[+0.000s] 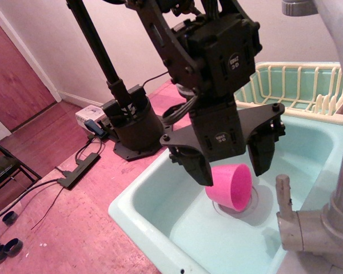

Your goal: Flip cup upright

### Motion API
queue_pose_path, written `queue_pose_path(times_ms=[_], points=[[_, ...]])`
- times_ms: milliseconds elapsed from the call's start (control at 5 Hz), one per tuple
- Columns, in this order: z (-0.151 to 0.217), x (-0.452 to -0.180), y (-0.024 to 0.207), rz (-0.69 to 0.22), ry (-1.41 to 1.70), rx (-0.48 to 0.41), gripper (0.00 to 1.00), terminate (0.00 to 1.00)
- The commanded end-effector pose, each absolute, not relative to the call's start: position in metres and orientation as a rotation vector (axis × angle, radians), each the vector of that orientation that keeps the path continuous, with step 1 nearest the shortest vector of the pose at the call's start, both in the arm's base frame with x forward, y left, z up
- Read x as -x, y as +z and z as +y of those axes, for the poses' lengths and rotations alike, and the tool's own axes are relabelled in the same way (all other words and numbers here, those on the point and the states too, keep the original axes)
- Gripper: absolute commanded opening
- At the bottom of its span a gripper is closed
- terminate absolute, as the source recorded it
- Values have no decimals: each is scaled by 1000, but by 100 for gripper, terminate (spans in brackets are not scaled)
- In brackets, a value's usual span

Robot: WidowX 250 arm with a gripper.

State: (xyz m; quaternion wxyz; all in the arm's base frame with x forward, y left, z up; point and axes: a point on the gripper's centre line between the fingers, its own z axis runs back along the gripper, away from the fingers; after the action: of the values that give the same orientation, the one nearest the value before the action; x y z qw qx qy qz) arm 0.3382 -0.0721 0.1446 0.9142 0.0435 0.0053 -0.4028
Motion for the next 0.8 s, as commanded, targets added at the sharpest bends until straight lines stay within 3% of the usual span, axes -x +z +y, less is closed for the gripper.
queue_pose_path(times_ms=[0, 200, 600], points=[[-72, -338, 145, 11, -829, -90, 100, 0], [-73, -340, 150, 6, -988, -118, 100, 0], [-76, -343, 133, -21, -1108, -108, 100, 0]])
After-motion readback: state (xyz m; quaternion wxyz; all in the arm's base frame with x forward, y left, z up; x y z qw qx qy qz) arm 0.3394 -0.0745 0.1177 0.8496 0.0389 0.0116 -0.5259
